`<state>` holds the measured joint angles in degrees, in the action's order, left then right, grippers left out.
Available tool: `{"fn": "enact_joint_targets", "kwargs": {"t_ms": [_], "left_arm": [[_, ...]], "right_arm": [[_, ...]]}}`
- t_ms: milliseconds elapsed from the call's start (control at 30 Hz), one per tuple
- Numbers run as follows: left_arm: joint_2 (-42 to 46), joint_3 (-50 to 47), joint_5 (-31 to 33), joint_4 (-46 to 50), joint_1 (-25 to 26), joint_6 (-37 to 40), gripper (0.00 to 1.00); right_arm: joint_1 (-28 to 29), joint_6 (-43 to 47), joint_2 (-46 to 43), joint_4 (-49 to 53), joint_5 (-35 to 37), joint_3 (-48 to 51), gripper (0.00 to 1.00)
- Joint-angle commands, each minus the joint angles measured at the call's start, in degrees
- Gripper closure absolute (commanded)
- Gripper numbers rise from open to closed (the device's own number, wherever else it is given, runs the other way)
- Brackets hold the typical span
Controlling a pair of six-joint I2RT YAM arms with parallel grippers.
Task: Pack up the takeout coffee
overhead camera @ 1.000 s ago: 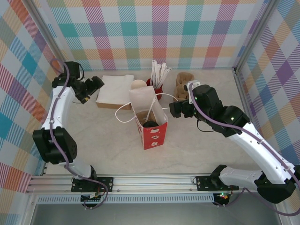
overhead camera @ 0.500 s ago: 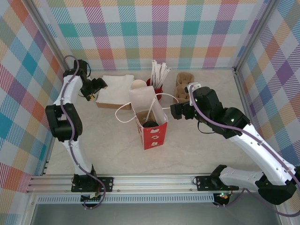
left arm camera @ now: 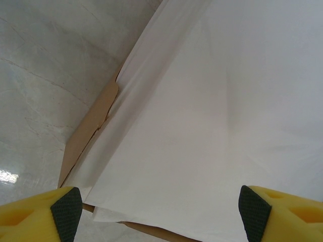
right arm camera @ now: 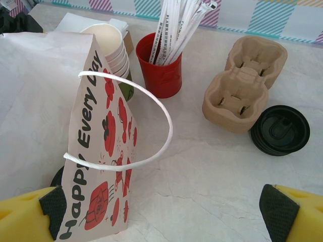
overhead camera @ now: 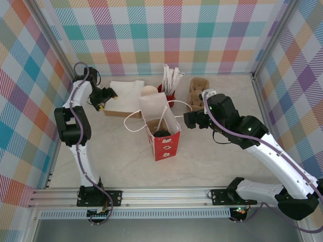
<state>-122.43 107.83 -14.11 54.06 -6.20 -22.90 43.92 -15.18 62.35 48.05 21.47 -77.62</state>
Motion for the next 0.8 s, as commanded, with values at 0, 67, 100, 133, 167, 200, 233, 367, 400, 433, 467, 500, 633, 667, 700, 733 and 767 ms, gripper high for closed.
{"fn": "enact_joint_targets", "kwargs": {"t_ms": [0, 67, 100, 133, 167, 200, 233, 367, 400, 433, 467, 500, 633, 667, 700, 733, 767], "left_arm": [[-0.65, -0.03, -0.23, 1.40, -0.83, 0.09, 0.17], [-0.85, -0.47, -0.21, 1.30, -0.83, 0.04, 0.17], [-0.89, -0.64, -0.29, 1.18, -0.78, 0.04, 0.17], [-1.04, -0.78, -0.39, 1.13, -0.74, 0.09, 0.17], [-1.22, -0.87, -0.44, 1.13, -0.75, 0.04, 0.17], [-1.39, -0.93, -0.55, 1.07, -0.72, 0.05, 0.17], [-1.54, -0.96, -0.65, 1.04, -0.66, 0.10, 0.17], [-2.04, -1.14, -1.31, 0.69, -0.48, -0.11, 0.18], [-2.21, -1.10, -1.50, 0.61, -0.36, -0.11, 0.18], [-2.44, -1.05, -1.62, 0.54, -0.31, -0.10, 0.18], [-2.54, -1.05, -1.76, 0.47, -0.22, -0.22, 0.19], [-2.63, -1.03, -1.92, 0.36, -0.14, -0.33, 0.20], [-2.90, -0.96, -2.83, -0.24, 0.03, -0.41, 0.25], [-2.90, -0.93, -3.06, -0.51, 0.05, -0.52, 0.27], [-2.90, -0.95, -3.28, -0.67, 0.04, -0.57, 0.28], [-2.90, -0.87, -3.53, -0.77, 0.04, -0.66, 0.30], [-2.90, -0.78, -3.71, -0.93, 0.05, -0.66, 0.32]], "right_arm": [[-0.14, -0.37, 0.23, 0.21, 0.65, 0.37, 0.00], [-0.11, -0.32, 0.23, 0.22, 0.65, 0.37, 0.00], [-0.17, -0.37, 0.23, 0.21, 0.65, 0.45, 0.00], [-0.15, -0.33, 0.23, 0.22, 0.59, 0.46, 0.00], [-0.15, -0.35, 0.23, 0.22, 0.65, 0.46, 0.00], [-0.15, -0.38, 0.23, 0.18, 0.60, 0.46, 0.00], [-0.15, -0.33, 0.24, 0.11, 0.59, 0.46, 0.00], [-0.15, -0.25, 0.23, -0.06, 0.65, 0.28, 0.00], [-0.15, -0.29, 0.31, -0.14, 0.65, 0.28, 0.00], [-0.20, -0.25, 0.32, -0.24, 0.55, 0.20, 0.00], [-0.09, -0.24, 0.40, -0.23, 0.54, 0.19, 0.00], [-0.13, -0.29, 0.47, -0.18, 0.58, 0.12, 0.00], [-0.13, -0.27, 0.76, -0.24, 0.41, 0.10, 0.00], [-0.16, -0.29, 0.84, -0.17, 0.41, 0.11, 0.00], [-0.15, -0.29, 0.85, -0.29, 0.33, 0.11, 0.00], [-0.15, -0.29, 0.91, -0.28, 0.32, 0.10, 0.00], [-0.15, -0.29, 0.94, -0.30, 0.26, 0.11, 0.00]]}}
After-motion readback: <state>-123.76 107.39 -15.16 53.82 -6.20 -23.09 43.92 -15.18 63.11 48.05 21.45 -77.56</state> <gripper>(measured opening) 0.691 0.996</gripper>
